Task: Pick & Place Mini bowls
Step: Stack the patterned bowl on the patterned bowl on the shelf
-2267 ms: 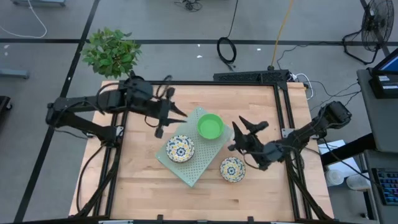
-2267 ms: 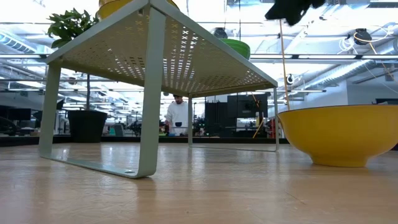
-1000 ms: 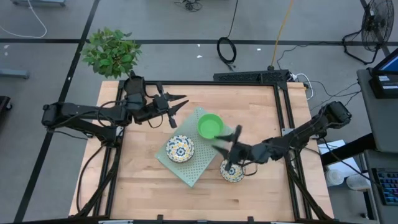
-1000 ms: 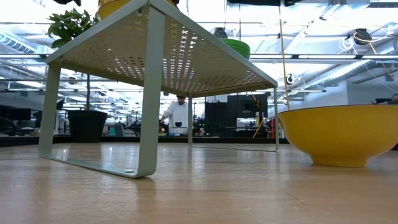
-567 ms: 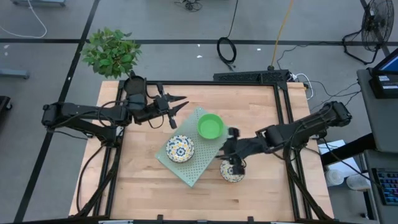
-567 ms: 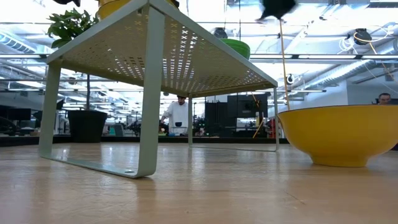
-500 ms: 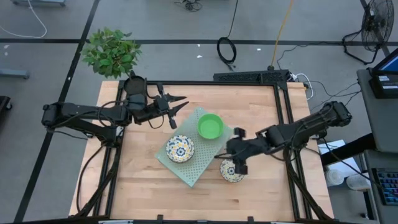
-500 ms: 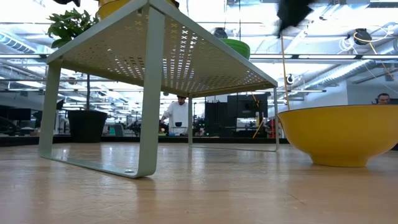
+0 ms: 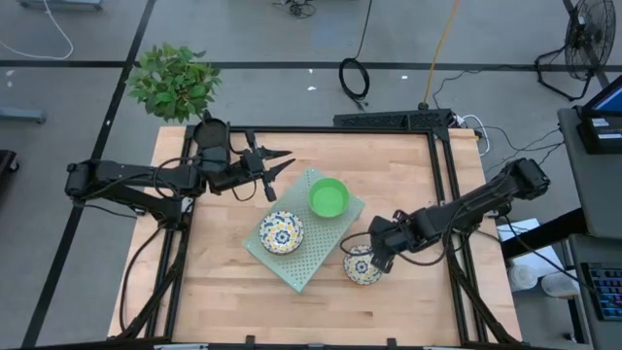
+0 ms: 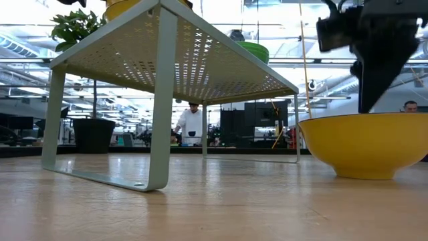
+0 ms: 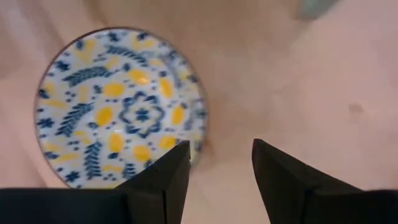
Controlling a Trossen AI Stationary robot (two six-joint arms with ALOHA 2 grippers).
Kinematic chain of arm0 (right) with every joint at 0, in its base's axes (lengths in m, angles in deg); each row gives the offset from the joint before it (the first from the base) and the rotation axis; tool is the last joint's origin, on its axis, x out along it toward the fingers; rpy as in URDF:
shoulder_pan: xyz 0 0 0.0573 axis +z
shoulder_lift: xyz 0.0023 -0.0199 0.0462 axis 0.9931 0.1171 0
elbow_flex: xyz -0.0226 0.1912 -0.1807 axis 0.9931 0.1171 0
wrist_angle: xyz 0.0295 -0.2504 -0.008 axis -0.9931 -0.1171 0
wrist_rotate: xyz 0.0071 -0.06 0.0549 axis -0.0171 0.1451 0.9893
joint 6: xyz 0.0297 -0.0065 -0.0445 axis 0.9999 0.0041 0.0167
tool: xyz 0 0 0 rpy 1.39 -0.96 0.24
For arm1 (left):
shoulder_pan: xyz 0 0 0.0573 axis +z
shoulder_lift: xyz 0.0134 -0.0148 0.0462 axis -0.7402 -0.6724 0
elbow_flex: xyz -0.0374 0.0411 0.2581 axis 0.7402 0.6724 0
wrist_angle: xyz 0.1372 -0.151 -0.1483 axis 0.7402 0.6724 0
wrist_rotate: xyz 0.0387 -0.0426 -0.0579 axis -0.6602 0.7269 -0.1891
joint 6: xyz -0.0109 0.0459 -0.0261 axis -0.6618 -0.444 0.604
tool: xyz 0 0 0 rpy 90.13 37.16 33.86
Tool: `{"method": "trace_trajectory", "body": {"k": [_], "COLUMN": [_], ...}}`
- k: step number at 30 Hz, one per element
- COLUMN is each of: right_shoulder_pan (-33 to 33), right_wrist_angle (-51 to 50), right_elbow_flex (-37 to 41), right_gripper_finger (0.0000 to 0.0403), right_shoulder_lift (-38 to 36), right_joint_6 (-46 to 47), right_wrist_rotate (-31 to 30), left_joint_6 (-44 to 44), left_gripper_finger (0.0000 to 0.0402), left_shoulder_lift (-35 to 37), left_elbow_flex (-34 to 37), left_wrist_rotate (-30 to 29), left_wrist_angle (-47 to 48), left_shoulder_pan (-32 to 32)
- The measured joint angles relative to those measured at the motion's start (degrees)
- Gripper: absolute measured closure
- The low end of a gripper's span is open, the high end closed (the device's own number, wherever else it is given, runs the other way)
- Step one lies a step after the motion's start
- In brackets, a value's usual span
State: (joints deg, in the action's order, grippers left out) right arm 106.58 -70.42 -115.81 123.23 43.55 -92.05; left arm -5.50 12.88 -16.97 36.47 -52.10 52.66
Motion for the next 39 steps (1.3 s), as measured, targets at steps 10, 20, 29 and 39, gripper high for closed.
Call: {"method": "trace_trajectory", "body": {"k": [10, 20, 29, 39], "right_shoulder_pan": [-0.4, -1.5, -5.1, -7.3], "right_wrist_angle": [10.3, 12.9, 2.0, -0.1], "right_elbow_flex": [7.5, 10.7, 10.7, 10.7], "right_gripper_finger": [0.0256, 0.0271, 0.0292, 0.0298], "right_shoulder_lift": [0.0, 0.0, 0.0, 0.0], "right_joint_6": [-0.4, -1.5, -1.3, -5.7], "right_wrist_rotate": [5.6, 5.7, 5.6, 5.7], "left_joint_6": [0.0, 0.0, 0.0, 0.0], "left_gripper_finger": [0.0309, 0.0309, 0.0309, 0.0309], "left_shoulder_lift": [0.0, 0.0, 0.0, 0.0], "left_elbow_flex": [0.0, 0.0, 0.0, 0.0], "left_wrist_rotate": [0.0, 0.0, 0.0, 0.0], "left_wrist_angle": [0.2, 0.2, 0.2, 0.2], "left_shoulder_pan": [0.0, 0.0, 0.0, 0.0]}}
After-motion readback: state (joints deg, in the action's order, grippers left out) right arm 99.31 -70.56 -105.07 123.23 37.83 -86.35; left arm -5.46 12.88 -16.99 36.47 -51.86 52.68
